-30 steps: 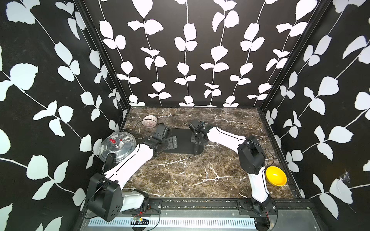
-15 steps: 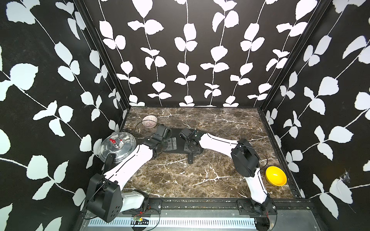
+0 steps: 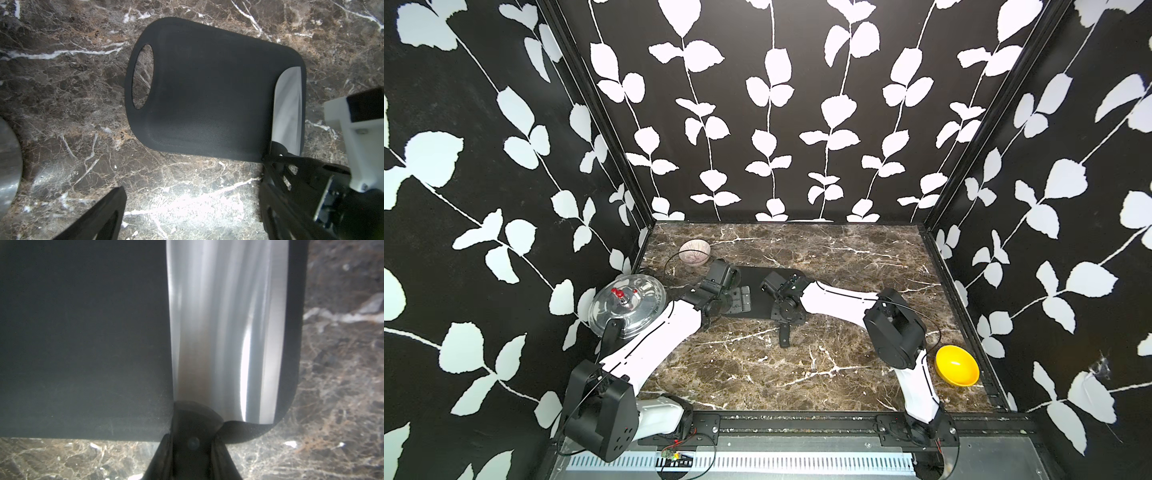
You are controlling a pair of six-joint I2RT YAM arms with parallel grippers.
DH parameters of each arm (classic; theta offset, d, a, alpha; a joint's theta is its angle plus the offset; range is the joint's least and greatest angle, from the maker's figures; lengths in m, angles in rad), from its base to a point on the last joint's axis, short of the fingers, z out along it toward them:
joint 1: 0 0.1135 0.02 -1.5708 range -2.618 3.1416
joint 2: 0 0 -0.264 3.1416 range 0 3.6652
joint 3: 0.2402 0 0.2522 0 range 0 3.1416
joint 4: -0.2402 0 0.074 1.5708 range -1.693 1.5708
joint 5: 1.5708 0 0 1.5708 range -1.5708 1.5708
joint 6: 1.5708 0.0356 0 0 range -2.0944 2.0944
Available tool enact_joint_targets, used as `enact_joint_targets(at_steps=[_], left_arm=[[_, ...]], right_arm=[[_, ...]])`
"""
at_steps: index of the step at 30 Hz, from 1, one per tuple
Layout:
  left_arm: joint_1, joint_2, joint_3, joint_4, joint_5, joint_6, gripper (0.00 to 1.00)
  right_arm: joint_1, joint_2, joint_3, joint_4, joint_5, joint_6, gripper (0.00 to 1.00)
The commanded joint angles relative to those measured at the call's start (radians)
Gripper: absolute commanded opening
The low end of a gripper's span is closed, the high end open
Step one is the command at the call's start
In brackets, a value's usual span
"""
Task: Align the knife with the edge of the cutting board
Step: Place the knife at the edge of the cutting board.
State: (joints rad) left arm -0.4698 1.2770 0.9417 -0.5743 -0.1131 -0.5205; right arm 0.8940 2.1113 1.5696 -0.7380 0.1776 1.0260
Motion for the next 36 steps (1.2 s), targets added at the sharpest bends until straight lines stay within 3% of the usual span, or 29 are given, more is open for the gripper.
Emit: enact_joint_targets(at_steps=[1, 36], left_arm=[[-0.003, -0.004, -0.013, 0.001, 0.003, 0.002, 0.98], [-0.003, 0.015, -0.003, 0.012, 0.01, -0.002, 0.98]], right_arm=[[-0.002, -0.036, 0.008, 0.024, 0.013, -0.014, 0.0], [-0.042, -0.02, 0.032, -0.01, 0.016, -0.066, 0.0]])
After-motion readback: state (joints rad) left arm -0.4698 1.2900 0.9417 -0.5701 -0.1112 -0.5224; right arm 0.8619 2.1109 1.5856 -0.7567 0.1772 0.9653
